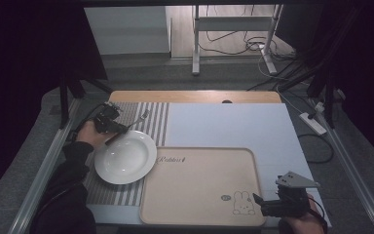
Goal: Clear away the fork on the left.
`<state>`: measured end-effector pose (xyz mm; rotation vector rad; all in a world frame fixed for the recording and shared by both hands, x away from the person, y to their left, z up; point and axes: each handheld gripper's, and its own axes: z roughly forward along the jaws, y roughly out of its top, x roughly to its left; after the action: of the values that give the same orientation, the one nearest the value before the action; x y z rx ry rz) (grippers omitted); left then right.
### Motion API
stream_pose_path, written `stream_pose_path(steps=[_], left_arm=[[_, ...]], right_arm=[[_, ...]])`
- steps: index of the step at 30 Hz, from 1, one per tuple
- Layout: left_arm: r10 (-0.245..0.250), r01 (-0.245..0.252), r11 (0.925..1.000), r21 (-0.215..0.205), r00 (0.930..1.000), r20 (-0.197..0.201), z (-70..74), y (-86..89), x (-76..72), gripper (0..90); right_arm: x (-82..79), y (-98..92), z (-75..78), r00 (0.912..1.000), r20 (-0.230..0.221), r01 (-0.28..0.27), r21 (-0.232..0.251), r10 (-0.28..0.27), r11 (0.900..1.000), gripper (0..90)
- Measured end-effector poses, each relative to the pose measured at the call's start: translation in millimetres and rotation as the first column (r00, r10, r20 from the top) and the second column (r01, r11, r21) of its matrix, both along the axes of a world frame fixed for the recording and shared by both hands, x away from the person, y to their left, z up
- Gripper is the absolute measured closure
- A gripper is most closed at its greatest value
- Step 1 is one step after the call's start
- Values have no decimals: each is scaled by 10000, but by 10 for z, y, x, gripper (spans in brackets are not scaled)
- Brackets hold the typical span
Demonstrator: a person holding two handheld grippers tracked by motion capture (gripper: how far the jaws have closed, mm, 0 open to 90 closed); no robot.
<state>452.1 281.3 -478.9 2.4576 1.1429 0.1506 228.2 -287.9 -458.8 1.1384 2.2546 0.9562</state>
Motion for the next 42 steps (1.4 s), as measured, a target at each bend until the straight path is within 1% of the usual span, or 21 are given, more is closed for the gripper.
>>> stream_pose_path(steps=[3,6,7,9,11,14,20,24,27,30,32,34,38,41,42], left_arm=[[-106,106,9997,-200,9999,31,12,-34,-90,780],[-174,175,9995,-274,9998,28,11,-81,-187,780],[-211,210,9994,-285,9998,-13,8,-99,-220,780],[-214,214,9996,-158,9998,44,7,-136,-295,780],[-229,230,9995,-214,9997,48,2,-157,-369,780],[-268,269,9995,-191,9996,43,-6,-191,-480,780],[-304,311,9985,-455,9994,144,-6,-233,-702,780],[-324,327,9986,-410,9995,66,-20,-293,-833,780],[-312,315,9987,-399,9995,88,-18,-341,-932,780],[-311,319,9977,-591,9994,140,-8,-382,-1028,780],[-281,295,9975,-648,9994,216,-4,-426,-1094,780],[-272,286,9969,-733,9994,201,0,-485,-1156,780],[-482,499,9966,-662,9985,272,18,-596,-1253,780],[-399,417,9963,-755,9989,251,20,-659,-1321,780],[-438,455,9962,-743,9988,240,16,-677,-1340,780]], right_arm=[[1,0,0,10000,-9,1,-2,-1,10000,0],[-1,1,0,10000,1,1,-3,-1,10000,0],[-1,1,0,10000,6,0,-5,0,10000,0],[-3,1,0,10000,17,-2,-6,2,10000,0],[-4,1,1,10000,31,-7,-4,7,10000,0],[-6,1,1,10000,45,-21,-8,21,10000,0],[-9,3,2,10000,49,-63,-10,63,10000,0],[-14,7,2,9999,92,-88,-40,88,10000,0],[-19,8,3,9999,114,-84,-34,84,10000,0],[-24,9,4,9998,155,-120,-62,121,9999,0],[-25,11,4,9998,161,-136,-71,137,9999,0],[-27,12,5,9997,146,-169,-69,170,9998,0],[-30,16,4,9996,186,-199,-85,200,9998,0],[-32,17,4,9996,167,-223,-92,224,9997,0],[-32,17,4,9996,169,-219,-93,221,9997,0]])
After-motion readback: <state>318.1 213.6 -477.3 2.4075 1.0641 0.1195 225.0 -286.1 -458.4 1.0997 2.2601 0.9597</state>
